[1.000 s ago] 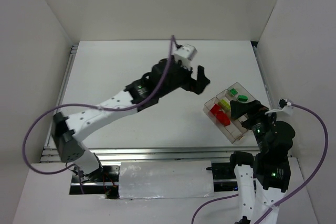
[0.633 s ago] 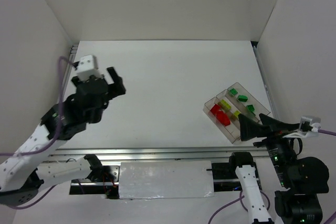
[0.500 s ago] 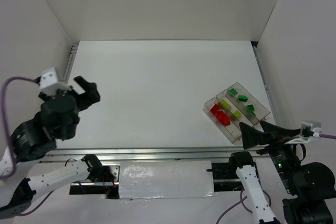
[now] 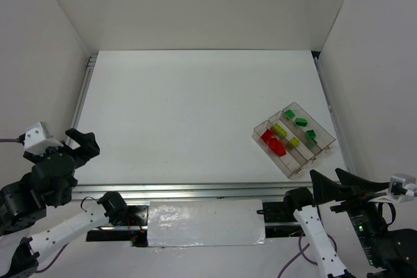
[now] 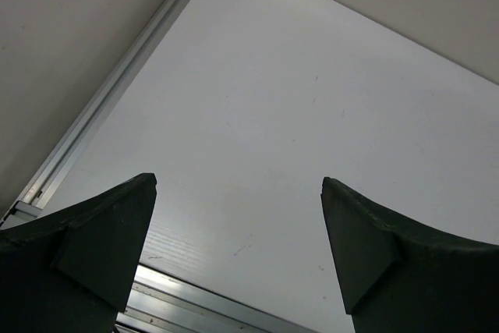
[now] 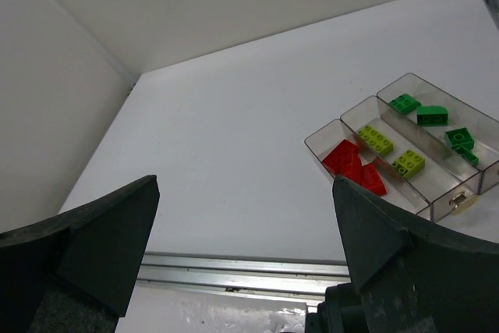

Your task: Sort the legos into containers by color

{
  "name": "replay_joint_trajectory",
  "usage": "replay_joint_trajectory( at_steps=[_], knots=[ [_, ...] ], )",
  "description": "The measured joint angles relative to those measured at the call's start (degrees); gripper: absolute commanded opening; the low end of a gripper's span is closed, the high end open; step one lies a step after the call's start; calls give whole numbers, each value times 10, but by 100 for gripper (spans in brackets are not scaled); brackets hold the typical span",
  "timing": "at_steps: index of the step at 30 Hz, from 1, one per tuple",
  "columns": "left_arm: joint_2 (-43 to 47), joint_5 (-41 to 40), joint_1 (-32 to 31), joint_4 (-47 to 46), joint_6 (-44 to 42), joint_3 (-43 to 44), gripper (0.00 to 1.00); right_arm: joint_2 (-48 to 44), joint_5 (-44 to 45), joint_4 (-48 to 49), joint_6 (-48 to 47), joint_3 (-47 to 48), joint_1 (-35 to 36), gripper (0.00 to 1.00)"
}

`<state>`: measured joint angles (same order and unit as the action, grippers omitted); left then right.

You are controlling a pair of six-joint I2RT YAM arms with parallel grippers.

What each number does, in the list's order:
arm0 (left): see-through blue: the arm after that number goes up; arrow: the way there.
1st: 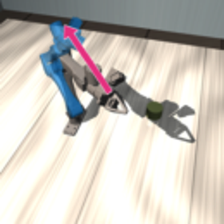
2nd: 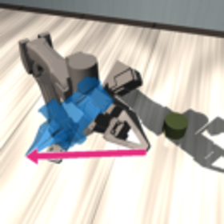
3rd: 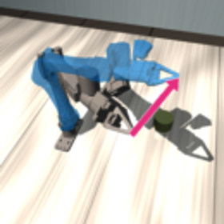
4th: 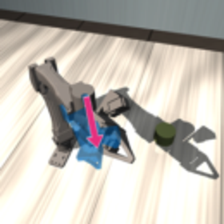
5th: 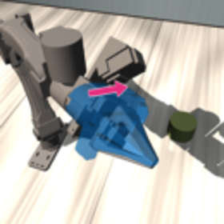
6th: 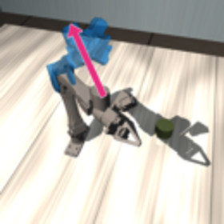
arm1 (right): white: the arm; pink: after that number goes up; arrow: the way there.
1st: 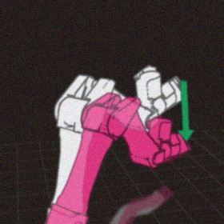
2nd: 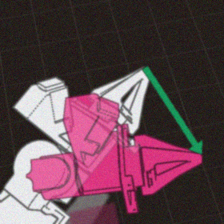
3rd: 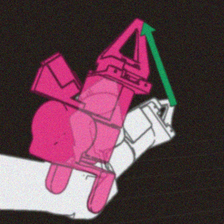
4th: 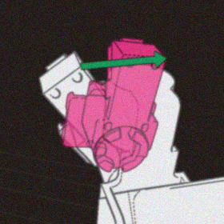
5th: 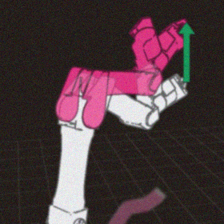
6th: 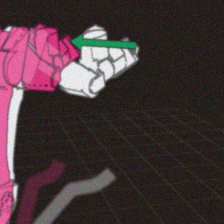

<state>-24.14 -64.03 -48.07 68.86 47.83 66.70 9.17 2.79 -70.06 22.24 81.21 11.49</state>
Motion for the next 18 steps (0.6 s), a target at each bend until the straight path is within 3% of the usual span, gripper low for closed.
replay_joint_trajectory(
  at_steps=[18],
  knots=[
    [9, 18, 0, -29, -26, -8, 99, 0, -2, 0, 7, -14, 0, 100]
  ],
)
